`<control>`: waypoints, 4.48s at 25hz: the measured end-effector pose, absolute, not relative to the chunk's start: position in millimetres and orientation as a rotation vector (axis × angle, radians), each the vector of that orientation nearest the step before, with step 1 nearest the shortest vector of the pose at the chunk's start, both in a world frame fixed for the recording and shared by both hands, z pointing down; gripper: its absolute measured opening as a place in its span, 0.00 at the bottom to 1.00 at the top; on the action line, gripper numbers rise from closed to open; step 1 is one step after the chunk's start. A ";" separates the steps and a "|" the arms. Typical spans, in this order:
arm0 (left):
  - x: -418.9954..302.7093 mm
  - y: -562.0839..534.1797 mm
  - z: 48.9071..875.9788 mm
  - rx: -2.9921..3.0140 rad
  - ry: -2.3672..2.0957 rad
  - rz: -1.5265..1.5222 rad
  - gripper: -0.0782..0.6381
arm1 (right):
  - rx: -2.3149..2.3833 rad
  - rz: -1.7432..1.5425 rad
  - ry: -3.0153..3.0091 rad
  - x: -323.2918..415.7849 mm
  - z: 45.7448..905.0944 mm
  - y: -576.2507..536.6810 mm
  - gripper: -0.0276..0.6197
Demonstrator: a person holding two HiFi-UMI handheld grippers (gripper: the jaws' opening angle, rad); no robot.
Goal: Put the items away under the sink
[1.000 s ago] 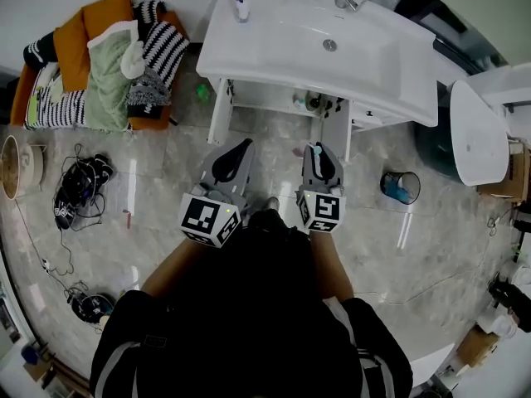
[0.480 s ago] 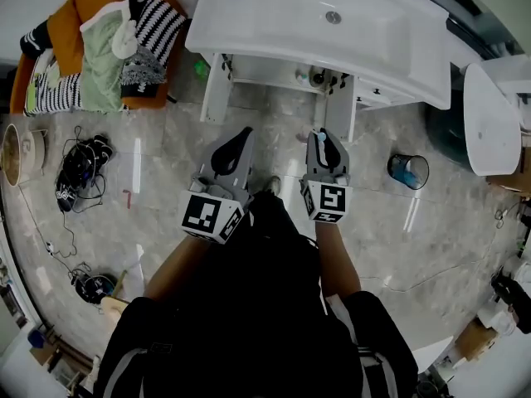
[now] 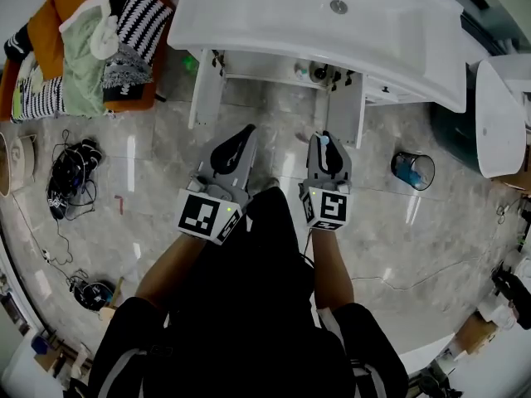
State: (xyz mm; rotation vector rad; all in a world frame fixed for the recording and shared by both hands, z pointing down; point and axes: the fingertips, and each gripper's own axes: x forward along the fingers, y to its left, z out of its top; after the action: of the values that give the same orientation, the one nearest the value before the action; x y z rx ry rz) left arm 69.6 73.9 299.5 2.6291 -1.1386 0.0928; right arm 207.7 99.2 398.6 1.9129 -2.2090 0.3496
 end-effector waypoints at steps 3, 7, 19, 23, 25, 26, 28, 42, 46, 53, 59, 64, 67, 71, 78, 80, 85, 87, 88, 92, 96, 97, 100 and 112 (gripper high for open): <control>71.6 61.0 325.4 2.624 -1.146 0.066 0.12 | 1.930 0.352 -2.206 212.3 421.1 88.8 0.18; 71.6 43.6 352.1 2.645 -1.160 0.013 0.12 | 1.946 0.358 -2.205 216.0 456.2 73.1 0.18; 87.4 13.0 463.3 2.657 -1.070 0.019 0.12 | 1.979 0.353 -2.180 229.8 562.0 45.0 0.18; 92.0 3.2 509.3 2.676 -1.057 0.043 0.12 | 1.980 0.334 -2.179 232.6 604.0 33.7 0.18; 92.7 -0.1 533.3 2.678 -1.049 0.054 0.12 | 1.974 0.325 -2.185 232.5 628.3 28.9 0.18; 93.1 -1.1 545.5 2.678 -1.043 0.060 0.12 | 1.966 0.318 -2.192 232.6 640.8 27.1 0.18; 93.6 -1.5 567.7 2.683 -1.030 0.059 0.12 | 1.947 0.303 -2.209 233.1 667.0 23.7 0.18; 61.7 5.5 649.6 2.699 -1.080 -0.061 0.12 | 1.937 0.187 -2.244 232.7 750.9 -9.8 0.18; 53.3 4.0 650.6 2.702 -1.082 -0.068 0.12 | 1.911 0.200 -2.235 227.2 769.0 -17.3 0.18; 45.1 -0.9 650.4 2.728 -1.064 -0.094 0.12 | 1.908 0.206 -2.234 217.9 786.0 -32.6 0.18; 38.1 -13.7 662.9 2.685 -1.058 -0.089 0.12 | 1.915 0.191 -2.247 213.0 790.1 -56.3 0.18; 44.6 -34.1 662.4 2.696 -1.119 -0.136 0.12 | 1.865 0.189 -2.276 211.9 801.6 -79.9 0.18; 54.7 -43.6 664.3 2.674 -1.123 -0.108 0.12 | 1.839 0.194 -2.296 211.5 808.2 -94.3 0.18; 65.1 -50.7 669.0 2.628 -1.130 -0.057 0.12 | 1.818 0.211 -2.318 211.4 823.7 -112.3 0.18; 68.4 -62.8 669.6 2.618 -1.182 -0.083 0.12 | 1.776 0.229 -2.337 206.8 847.5 -138.2 0.18; 67.7 -68.7 662.6 2.659 -1.211 -0.161 0.12 | 1.770 0.232 -2.337 205.9 851.9 -144.6 0.18; 71.3 -70.9 671.7 2.618 -1.203 -0.107 0.12 | 1.788 0.236 -2.327 208.7 858.0 -158.1 0.18; 72.6 -69.8 678.5 2.593 -1.191 -0.072 0.12 | 1.793 0.229 -2.321 209.9 860.2 -162.8 0.18; 73.2 -68.7 683.6 2.575 -1.180 -0.042 0.12 | 1.795 0.226 -2.317 210.6 861.8 -165.0 0.18; 74.5 -70.5 687.6 2.563 -1.177 -0.021 0.12 | 1.800 0.218 -2.296 214.8 867.6 -174.0 0.18; 74.9 -72.6 688.9 2.557 -1.181 -0.016 0.12 | 1.812 0.223 -2.285 220.1 870.4 -181.6 0.18; 74.8 -73.5 689.2 2.554 -1.183 -0.018 0.12 | 1.811 0.223 -2.283 220.8 871.2 -183.5 0.18; 74.8 -76.4 690.7 2.544 -1.187 -0.019 0.12 | 1.806 0.221 -2.278 222.0 873.7 -189.1 0.18; 78.3 -87.1 691.0 2.543 -1.189 -0.005 0.12 | 1.802 0.238 -2.262 223.6 887.4 -203.9 0.18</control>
State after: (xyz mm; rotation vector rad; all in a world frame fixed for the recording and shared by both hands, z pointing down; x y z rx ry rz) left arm 78.3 -87.1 691.0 2.5433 -1.1894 -0.0050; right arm 223.6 -203.9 887.4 1.8022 -2.2624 0.2379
